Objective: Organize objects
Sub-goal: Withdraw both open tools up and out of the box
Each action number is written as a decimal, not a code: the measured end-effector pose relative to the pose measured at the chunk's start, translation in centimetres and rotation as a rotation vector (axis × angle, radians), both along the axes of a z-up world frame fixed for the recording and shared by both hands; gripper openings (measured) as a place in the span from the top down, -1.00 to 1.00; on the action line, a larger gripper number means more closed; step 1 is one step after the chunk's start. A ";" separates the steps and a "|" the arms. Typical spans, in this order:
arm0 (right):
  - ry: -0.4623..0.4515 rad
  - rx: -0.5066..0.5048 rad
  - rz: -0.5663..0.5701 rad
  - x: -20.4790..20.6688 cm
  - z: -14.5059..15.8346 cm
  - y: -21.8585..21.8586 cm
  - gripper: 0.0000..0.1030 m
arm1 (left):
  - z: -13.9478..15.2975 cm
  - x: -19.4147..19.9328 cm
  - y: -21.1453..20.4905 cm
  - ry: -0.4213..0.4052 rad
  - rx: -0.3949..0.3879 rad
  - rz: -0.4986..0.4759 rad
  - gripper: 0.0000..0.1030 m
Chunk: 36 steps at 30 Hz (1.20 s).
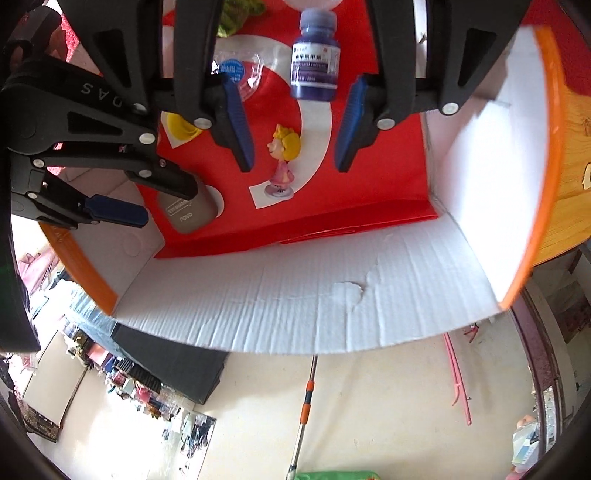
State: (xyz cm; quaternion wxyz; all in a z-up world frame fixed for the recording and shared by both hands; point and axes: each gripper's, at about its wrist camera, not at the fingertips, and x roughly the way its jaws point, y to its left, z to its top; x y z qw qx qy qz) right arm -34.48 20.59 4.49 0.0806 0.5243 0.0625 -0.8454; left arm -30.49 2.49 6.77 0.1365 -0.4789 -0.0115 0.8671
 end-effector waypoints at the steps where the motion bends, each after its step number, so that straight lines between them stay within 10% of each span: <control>1: 0.009 -0.003 -0.001 0.3 0.2 0.1 -0.09 | 0.2 0.4 -0.2 0.004 0.008 0.005 -0.01; 25: 0.328 -0.068 -0.037 11.2 4.4 1.4 -0.49 | 5.1 12.3 -2.6 0.351 -0.033 0.096 -0.56; 36: 0.495 -0.068 -0.041 15.8 3.1 2.3 -0.65 | 2.9 15.3 -1.7 0.437 -0.053 0.145 -0.88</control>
